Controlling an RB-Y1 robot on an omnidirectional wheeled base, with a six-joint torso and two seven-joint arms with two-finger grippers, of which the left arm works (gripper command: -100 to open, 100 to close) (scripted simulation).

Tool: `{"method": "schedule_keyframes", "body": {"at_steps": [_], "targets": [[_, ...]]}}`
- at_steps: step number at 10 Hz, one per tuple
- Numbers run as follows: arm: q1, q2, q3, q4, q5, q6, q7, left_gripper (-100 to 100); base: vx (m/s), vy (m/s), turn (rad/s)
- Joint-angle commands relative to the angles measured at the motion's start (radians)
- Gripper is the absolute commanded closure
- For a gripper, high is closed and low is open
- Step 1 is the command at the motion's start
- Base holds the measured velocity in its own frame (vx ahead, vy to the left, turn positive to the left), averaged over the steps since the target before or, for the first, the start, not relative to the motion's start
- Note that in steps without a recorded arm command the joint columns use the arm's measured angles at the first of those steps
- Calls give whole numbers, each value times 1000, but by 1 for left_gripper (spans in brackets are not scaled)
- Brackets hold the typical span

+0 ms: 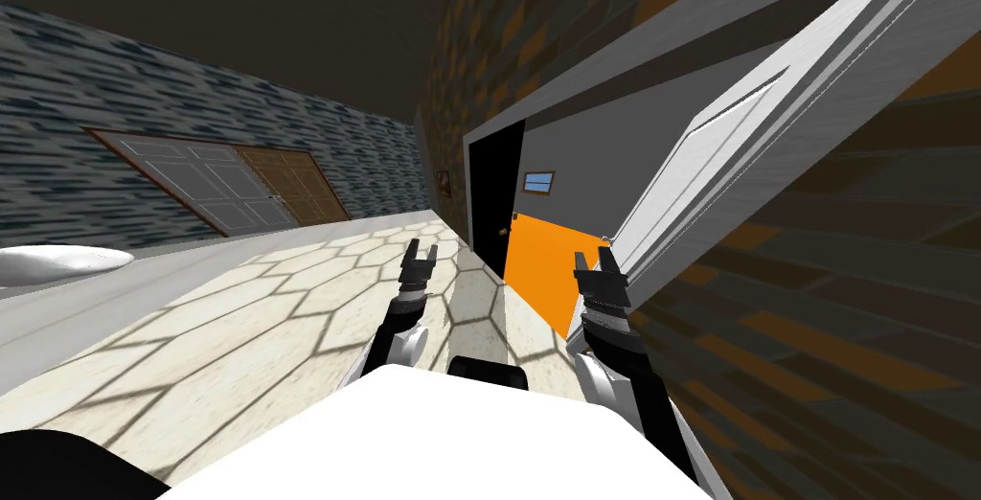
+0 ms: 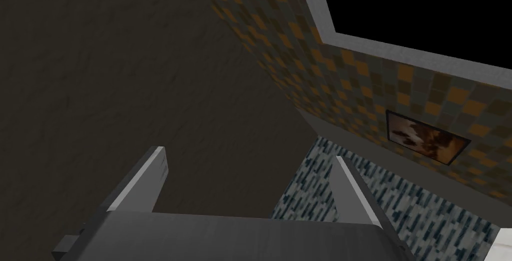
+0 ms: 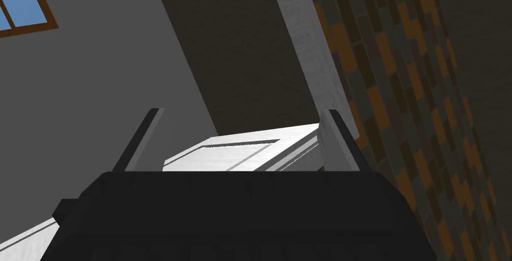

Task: Push the door open

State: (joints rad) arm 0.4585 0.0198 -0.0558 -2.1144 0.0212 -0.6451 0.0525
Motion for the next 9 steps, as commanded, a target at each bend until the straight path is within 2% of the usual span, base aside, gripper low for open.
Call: {"method": "schedule_keyframes", "body": {"at_steps": [1,2,9], "targets": [[-15,4,-6,29,9,-1,23,-100,108,39,-139],[-29,12,-10,64,23,-7,50,-100,108,46,-169],[-82,35,-22,199,76,-29,155,-100,97,57,-136]]}}
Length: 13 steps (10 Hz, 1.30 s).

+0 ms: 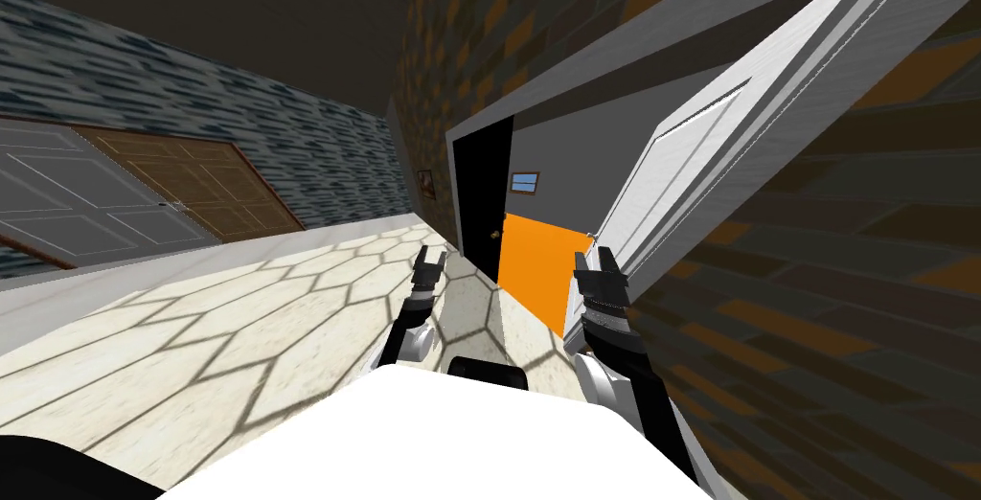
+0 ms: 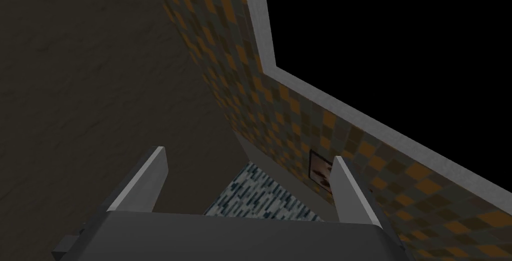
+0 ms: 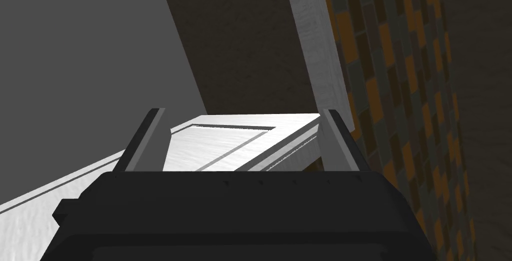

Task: Push the door open

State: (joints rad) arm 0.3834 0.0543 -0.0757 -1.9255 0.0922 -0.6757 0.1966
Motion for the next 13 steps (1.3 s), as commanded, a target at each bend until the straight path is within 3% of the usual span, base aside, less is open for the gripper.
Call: {"method": "schedule_keyframes", "body": {"at_steps": [1,13], "targets": [[-15,4,-4,31,13,-1,26,-100,88,58,-151],[-126,28,-29,312,122,-46,243,-100,80,73,-161]]}}
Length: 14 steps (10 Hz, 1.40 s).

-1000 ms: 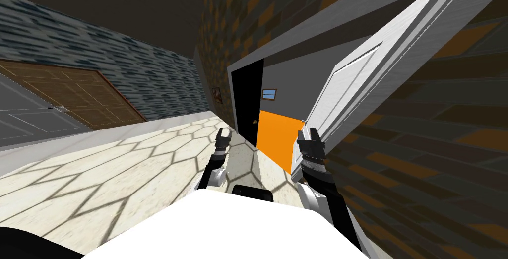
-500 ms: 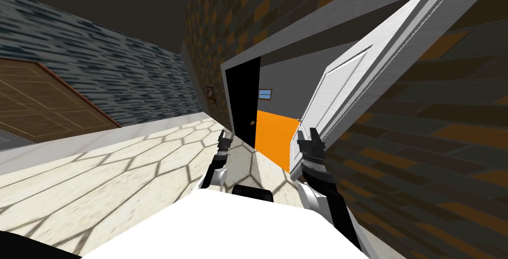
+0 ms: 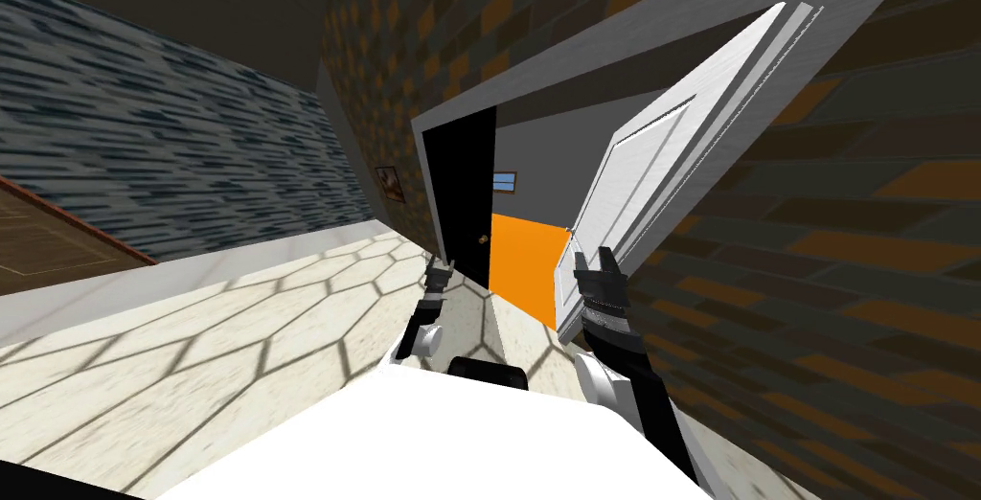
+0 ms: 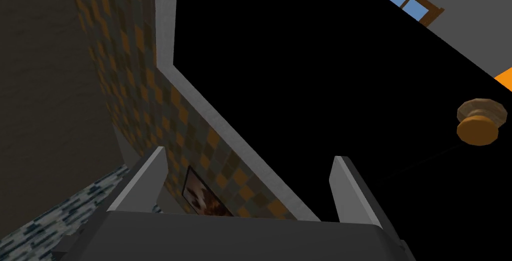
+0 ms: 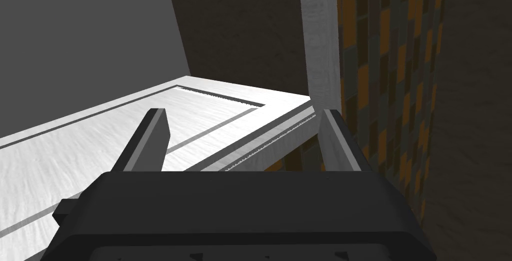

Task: Push the door open

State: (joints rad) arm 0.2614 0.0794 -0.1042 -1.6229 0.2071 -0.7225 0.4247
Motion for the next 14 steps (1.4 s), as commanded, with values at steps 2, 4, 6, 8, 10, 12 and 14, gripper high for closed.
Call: {"method": "schedule_keyframes", "body": {"at_steps": [2,4,6,8,10,12,14], "targets": [[-24,4,-5,60,27,-8,54,-100,75,75,-169],[-43,4,-9,110,46,-16,93,-100,54,87,-155],[-63,5,-14,161,66,-24,132,-100,65,93,-175],[-73,4,-16,186,76,-28,151,-100,54,81,-116],[-93,2,-21,236,95,-36,190,-100,50,49,-142],[-113,1,-25,286,115,-44,229,-100,43,90,-162],[-132,-3,-30,336,134,-52,267,-100,57,98,-178]]}}
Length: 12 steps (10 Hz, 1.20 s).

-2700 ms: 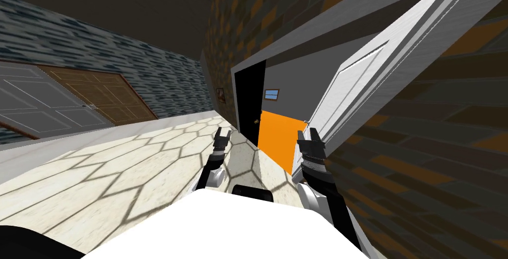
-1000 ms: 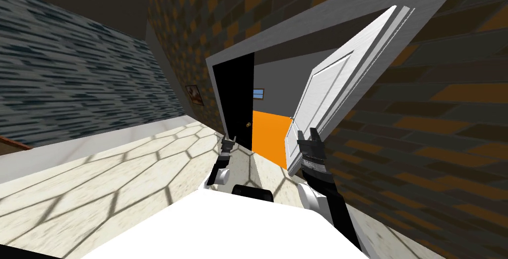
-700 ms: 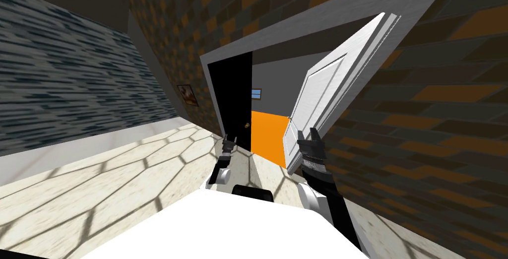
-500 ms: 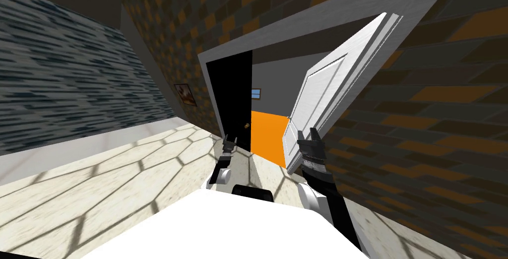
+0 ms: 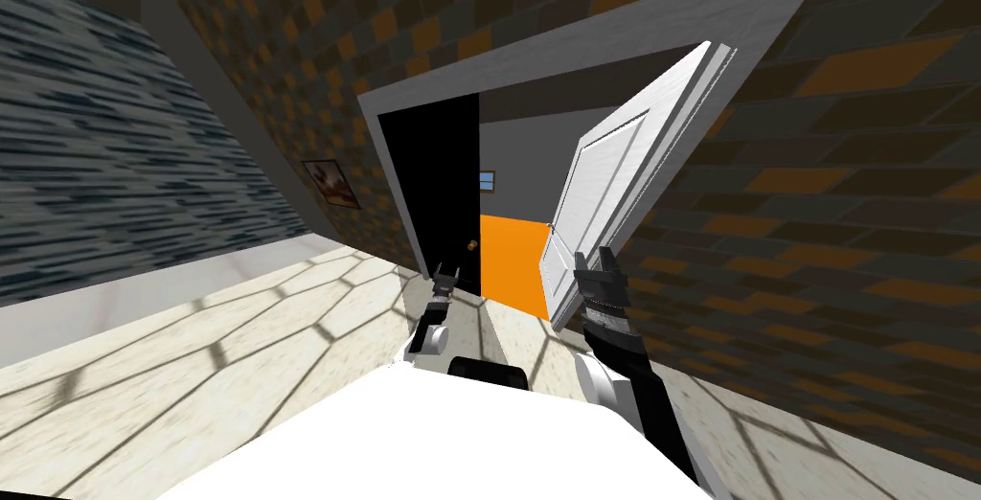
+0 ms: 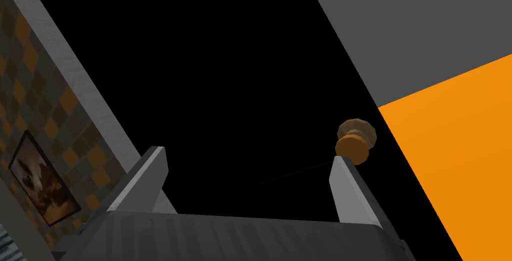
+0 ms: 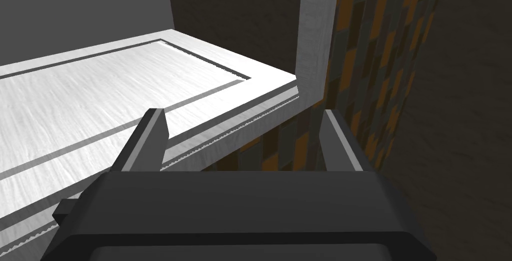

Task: Push the door open

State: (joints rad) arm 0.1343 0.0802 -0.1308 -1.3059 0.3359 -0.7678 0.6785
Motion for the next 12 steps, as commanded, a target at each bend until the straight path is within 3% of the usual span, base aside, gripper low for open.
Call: {"method": "schedule_keyframes", "body": {"at_steps": [1,3,7,8,12], "targets": [[-15,-5,-5,43,15,-10,32,-100,47,106,-148],[-25,-7,-7,67,24,-14,51,-100,46,90,-117],[-62,-17,-16,162,61,-30,124,-100,43,74,-142],[-62,-17,-16,162,61,-30,124,-100,28,74,-59],[-97,-29,-24,252,96,-44,193,-100,28,78,-146]]}}
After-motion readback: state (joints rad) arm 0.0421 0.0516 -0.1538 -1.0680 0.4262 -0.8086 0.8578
